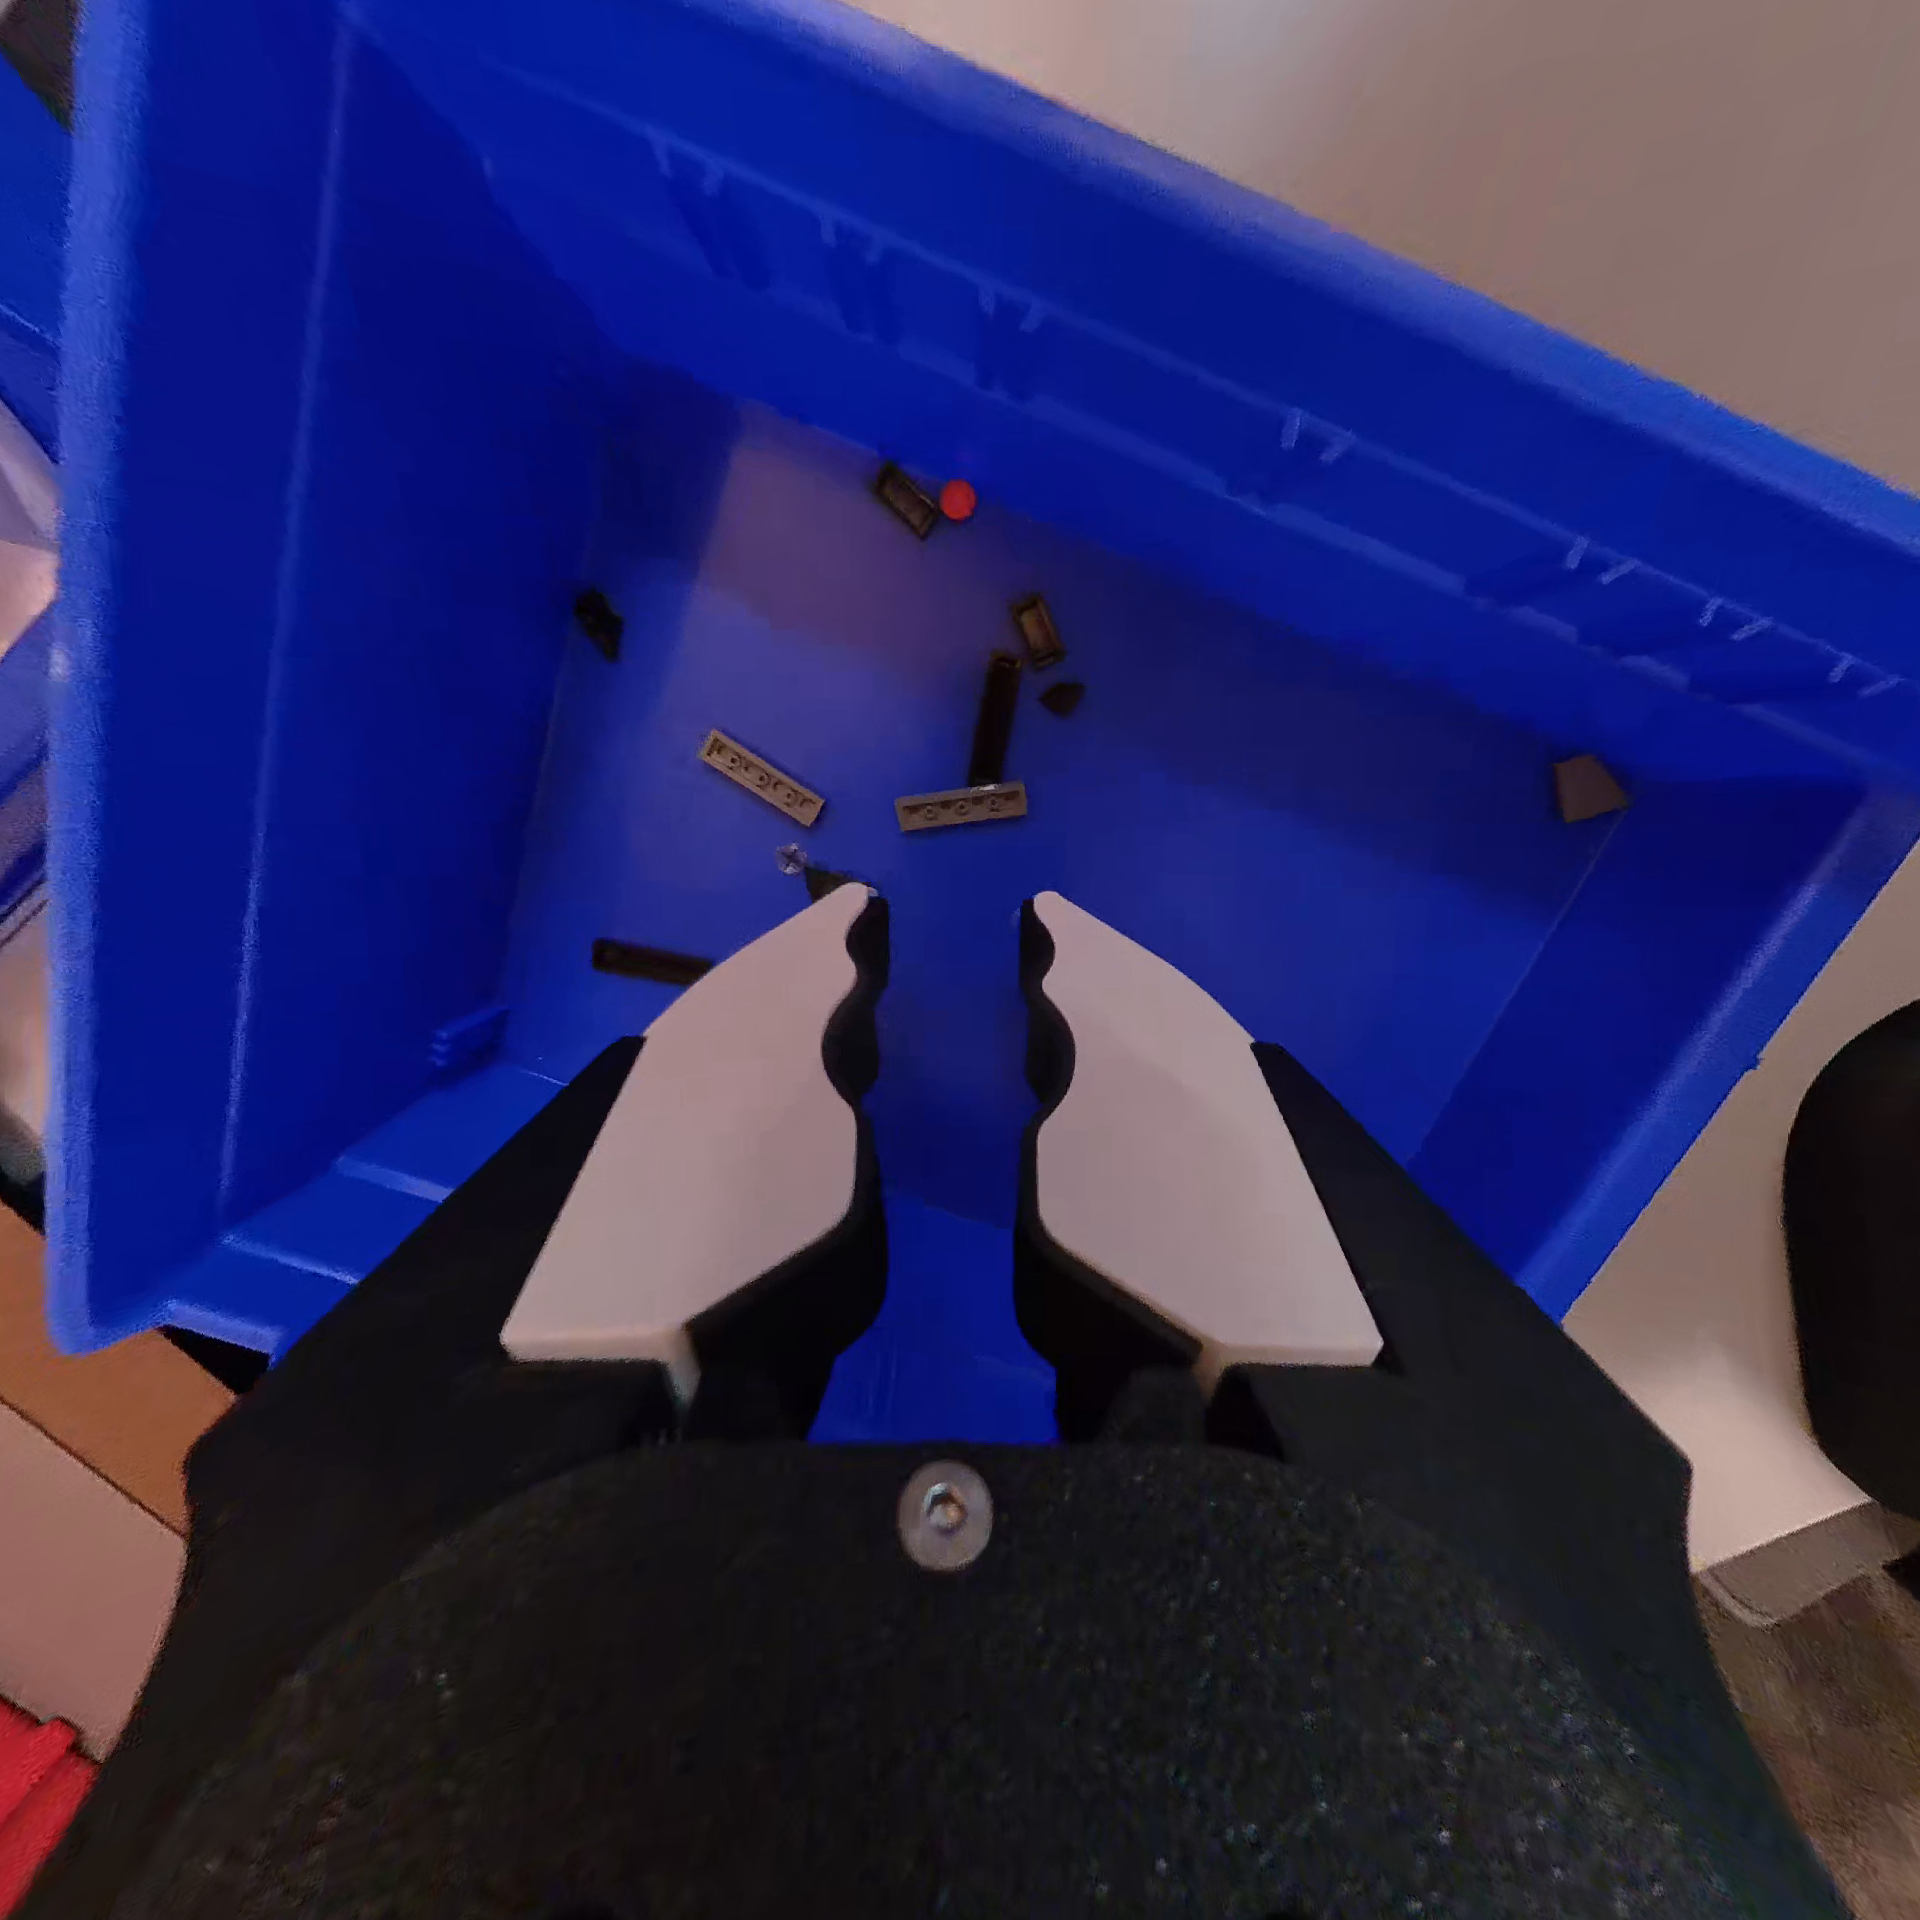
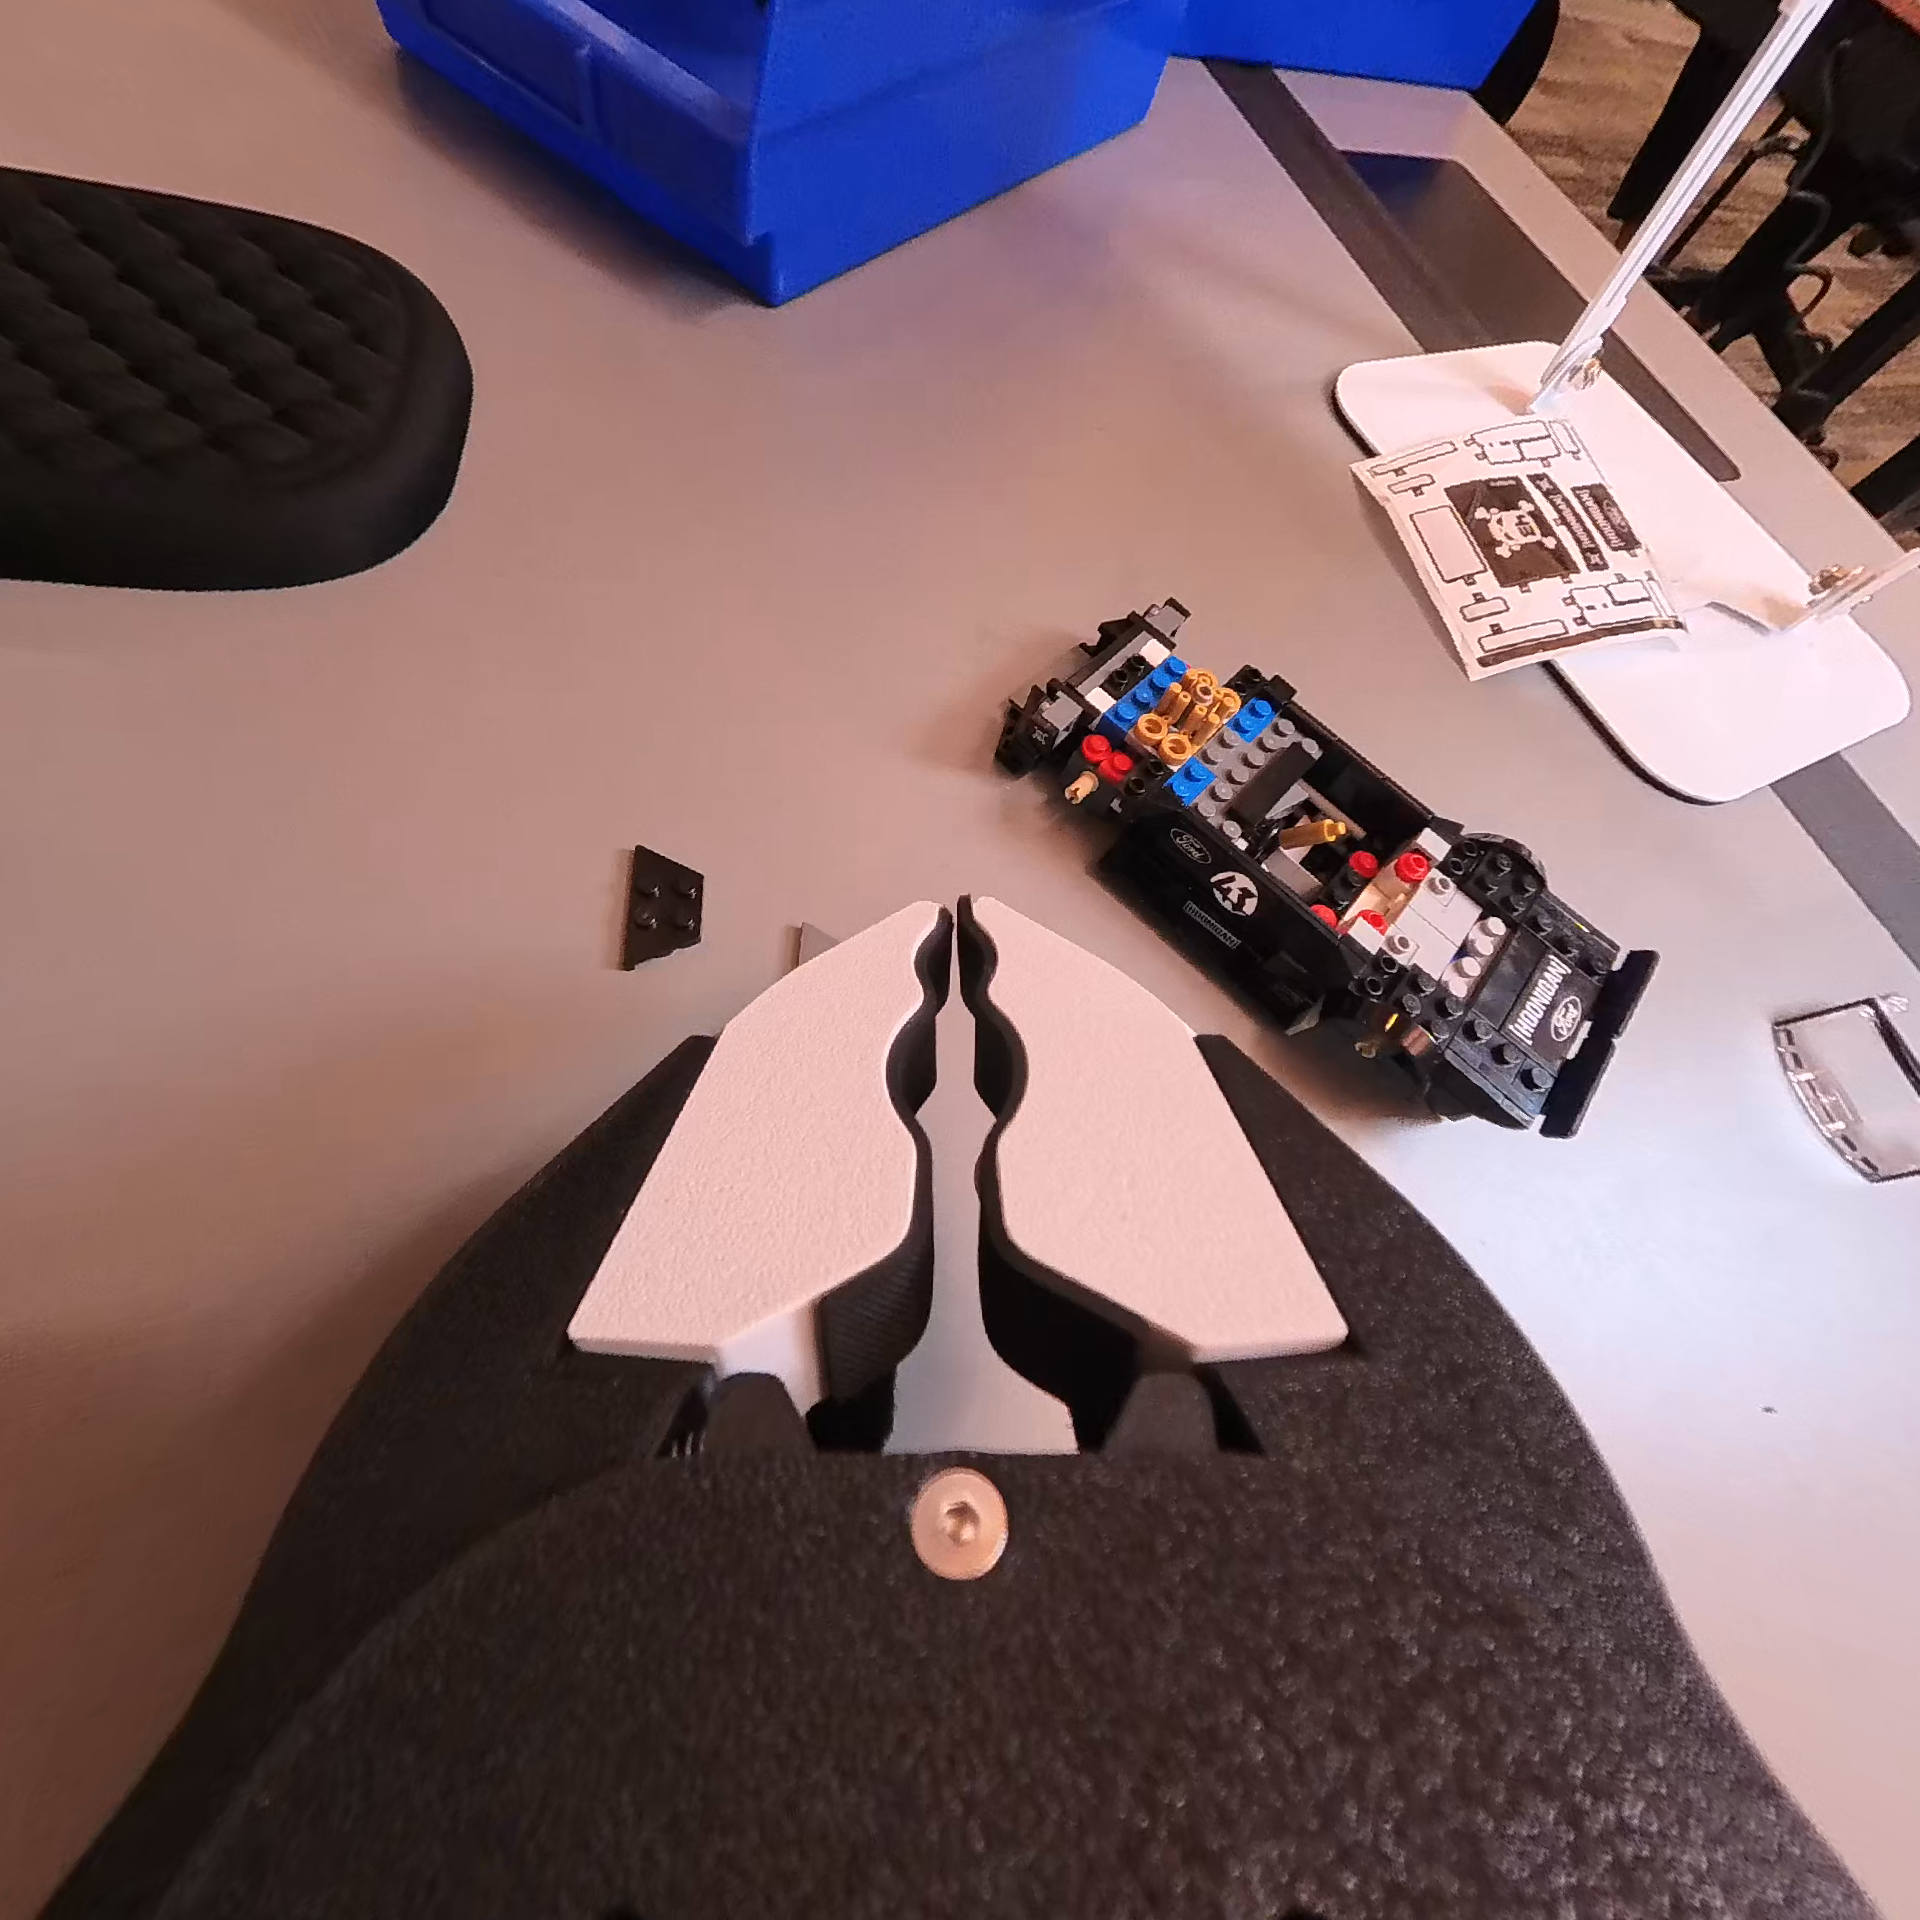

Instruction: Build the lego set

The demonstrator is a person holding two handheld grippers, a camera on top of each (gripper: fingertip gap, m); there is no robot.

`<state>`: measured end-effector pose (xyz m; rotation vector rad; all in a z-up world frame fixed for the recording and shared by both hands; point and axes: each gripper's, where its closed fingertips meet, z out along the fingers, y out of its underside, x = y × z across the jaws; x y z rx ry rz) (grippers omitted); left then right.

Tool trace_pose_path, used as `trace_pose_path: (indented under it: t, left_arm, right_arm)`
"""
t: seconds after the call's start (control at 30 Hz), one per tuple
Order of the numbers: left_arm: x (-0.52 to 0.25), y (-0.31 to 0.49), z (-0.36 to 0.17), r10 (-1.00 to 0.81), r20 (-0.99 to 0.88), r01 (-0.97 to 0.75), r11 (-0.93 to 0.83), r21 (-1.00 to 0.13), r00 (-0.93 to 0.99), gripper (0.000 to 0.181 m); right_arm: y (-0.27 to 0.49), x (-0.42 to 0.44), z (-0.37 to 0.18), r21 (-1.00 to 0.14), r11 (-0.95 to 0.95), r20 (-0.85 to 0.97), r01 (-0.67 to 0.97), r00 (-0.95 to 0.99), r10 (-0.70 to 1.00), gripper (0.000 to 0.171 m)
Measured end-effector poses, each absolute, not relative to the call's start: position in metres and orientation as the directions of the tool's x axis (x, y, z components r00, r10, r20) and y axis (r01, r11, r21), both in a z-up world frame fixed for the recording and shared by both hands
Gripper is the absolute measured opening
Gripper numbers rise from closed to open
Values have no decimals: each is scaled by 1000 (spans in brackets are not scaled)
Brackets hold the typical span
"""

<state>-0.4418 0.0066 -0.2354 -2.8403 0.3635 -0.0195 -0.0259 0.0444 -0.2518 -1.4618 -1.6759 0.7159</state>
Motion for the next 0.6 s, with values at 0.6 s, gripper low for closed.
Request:
trace_pose_path:
  t: [0.6]
  left_arm:
    - [-289,-86,-251,-703,-9,-697,-703,-143,711,61]
  right_arm:
    - [52,-25,-252,-831,166,189,531,-11,982,1]
